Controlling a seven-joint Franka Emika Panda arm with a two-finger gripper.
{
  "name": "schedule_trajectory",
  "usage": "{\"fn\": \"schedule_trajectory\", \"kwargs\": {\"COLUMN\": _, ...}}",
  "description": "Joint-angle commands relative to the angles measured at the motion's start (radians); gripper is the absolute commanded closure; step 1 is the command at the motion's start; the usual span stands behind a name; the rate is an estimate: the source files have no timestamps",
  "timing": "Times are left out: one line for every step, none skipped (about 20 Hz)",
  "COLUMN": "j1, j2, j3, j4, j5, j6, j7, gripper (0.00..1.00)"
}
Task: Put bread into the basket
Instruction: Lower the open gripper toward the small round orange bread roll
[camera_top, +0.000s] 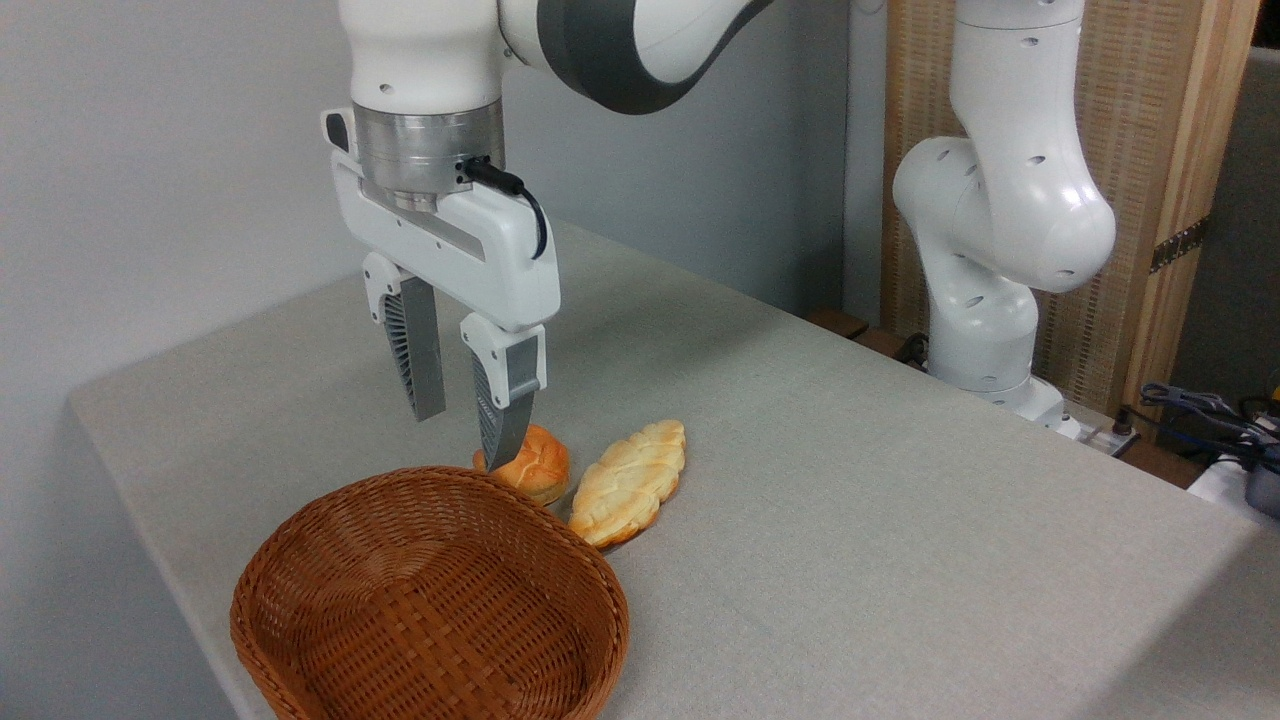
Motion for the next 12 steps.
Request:
{"fn": "schedule_trajectory", "kwargs": {"j1": -0.008, "j2": -0.015, "j3": -0.04, "j4": -0.023, "j5": -0.007, "j6": -0.047, "j7": -0.004, "gripper": 0.0}}
{"fn": "schedule_trajectory", "kwargs": {"j1": -0.009, "j2": -0.02, "j3": -0.051, "j4": -0.037, "j5": -0.007, "j6": -0.048, "j7": -0.004, "gripper": 0.0}}
{"fn": "schedule_trajectory", "kwargs": {"j1": -0.011, "j2": -0.029, "j3": -0.064, "j4": -0.055, "j5": -0.007, "j6": -0.048, "j7": -0.002, "gripper": 0.0}}
{"fn": "schedule_trajectory", "kwargs": {"j1": -0.011, "j2": -0.035, "j3": -0.08, "j4": -0.078, "j5": -0.007, "j6": -0.048, "j7": -0.002, "gripper": 0.0}}
{"fn": "schedule_trajectory", "kwargs": {"j1": -0.009, "j2": -0.038, "j3": -0.086, "j4": -0.089, "j5": -0.007, "j6": -0.047, "j7": -0.001, "gripper": 0.0}}
{"fn": "schedule_trajectory", "kwargs": {"j1": -0.011, "j2": -0.045, "j3": -0.097, "j4": -0.109, "j5": -0.005, "j6": -0.044, "j7": -0.001, "gripper": 0.0}}
{"fn": "schedule_trajectory", "kwargs": {"j1": -0.011, "j2": -0.045, "j3": -0.109, "j4": -0.127, "j5": -0.004, "j6": -0.035, "j7": 0.001, "gripper": 0.0}}
{"fn": "schedule_trajectory", "kwargs": {"j1": -0.011, "j2": -0.048, "j3": -0.121, "j4": -0.141, "j5": 0.002, "j6": -0.033, "j7": 0.001, "gripper": 0.0}}
{"fn": "schedule_trajectory", "kwargs": {"j1": -0.011, "j2": -0.049, "j3": -0.129, "j4": -0.158, "j5": 0.004, "j6": -0.031, "j7": 0.001, "gripper": 0.0}}
{"fn": "schedule_trajectory", "kwargs": {"j1": -0.011, "j2": -0.049, "j3": -0.138, "j4": -0.172, "j5": 0.005, "j6": -0.028, "j7": 0.002, "gripper": 0.0}}
{"fn": "schedule_trajectory", "kwargs": {"j1": -0.011, "j2": -0.049, "j3": -0.143, "j4": -0.176, "j5": 0.005, "j6": -0.027, "j7": 0.006, "gripper": 0.0}}
{"fn": "schedule_trajectory", "kwargs": {"j1": -0.011, "j2": -0.051, "j3": -0.15, "j4": -0.19, "j5": 0.005, "j6": -0.022, "j7": 0.013, "gripper": 0.0}}
